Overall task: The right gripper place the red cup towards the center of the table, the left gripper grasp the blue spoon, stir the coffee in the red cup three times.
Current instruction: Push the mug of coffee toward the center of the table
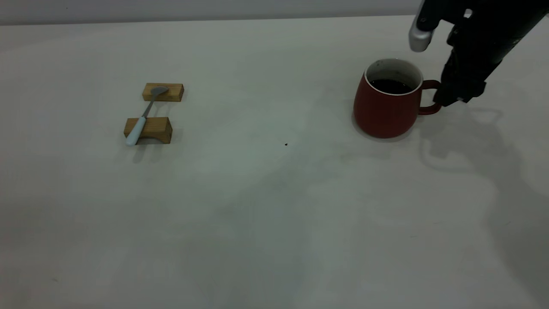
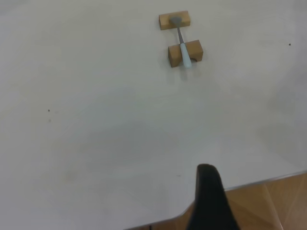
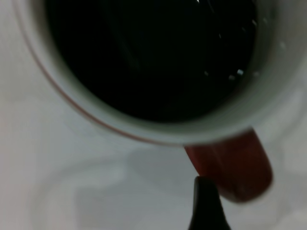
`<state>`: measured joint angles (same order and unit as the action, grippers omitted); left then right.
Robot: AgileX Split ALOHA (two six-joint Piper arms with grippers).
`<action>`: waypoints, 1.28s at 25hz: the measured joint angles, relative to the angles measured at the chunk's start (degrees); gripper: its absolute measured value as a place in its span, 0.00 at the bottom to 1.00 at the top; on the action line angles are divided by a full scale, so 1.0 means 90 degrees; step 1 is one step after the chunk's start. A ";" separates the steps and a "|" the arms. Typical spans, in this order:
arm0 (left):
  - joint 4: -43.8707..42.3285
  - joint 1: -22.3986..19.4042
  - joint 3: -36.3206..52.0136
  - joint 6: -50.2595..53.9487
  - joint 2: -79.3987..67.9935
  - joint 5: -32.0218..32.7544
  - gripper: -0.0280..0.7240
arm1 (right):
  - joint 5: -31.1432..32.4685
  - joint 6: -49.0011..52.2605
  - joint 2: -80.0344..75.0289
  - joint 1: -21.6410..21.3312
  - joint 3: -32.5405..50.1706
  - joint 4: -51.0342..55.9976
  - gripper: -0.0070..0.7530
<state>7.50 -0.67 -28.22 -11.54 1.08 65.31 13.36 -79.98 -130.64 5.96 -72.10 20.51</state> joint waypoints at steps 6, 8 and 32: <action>0.0000 0.0000 0.0000 0.0000 0.0000 0.0000 0.80 | -0.0074 -0.0948 -0.0115 0.0241 0.0000 0.0507 0.72; 0.0000 0.0000 0.0000 0.0000 0.0000 0.0000 0.80 | -0.0120 -0.1195 -0.0123 0.0375 0.0000 0.0691 0.72; 0.0000 0.0000 0.0000 0.0000 0.0000 0.0000 0.80 | -0.0225 -0.2826 -0.0146 0.1983 -0.0749 0.2954 0.72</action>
<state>7.50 -0.67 -28.22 -11.54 1.08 65.31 11.34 -105.41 -131.96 23.81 -78.84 47.10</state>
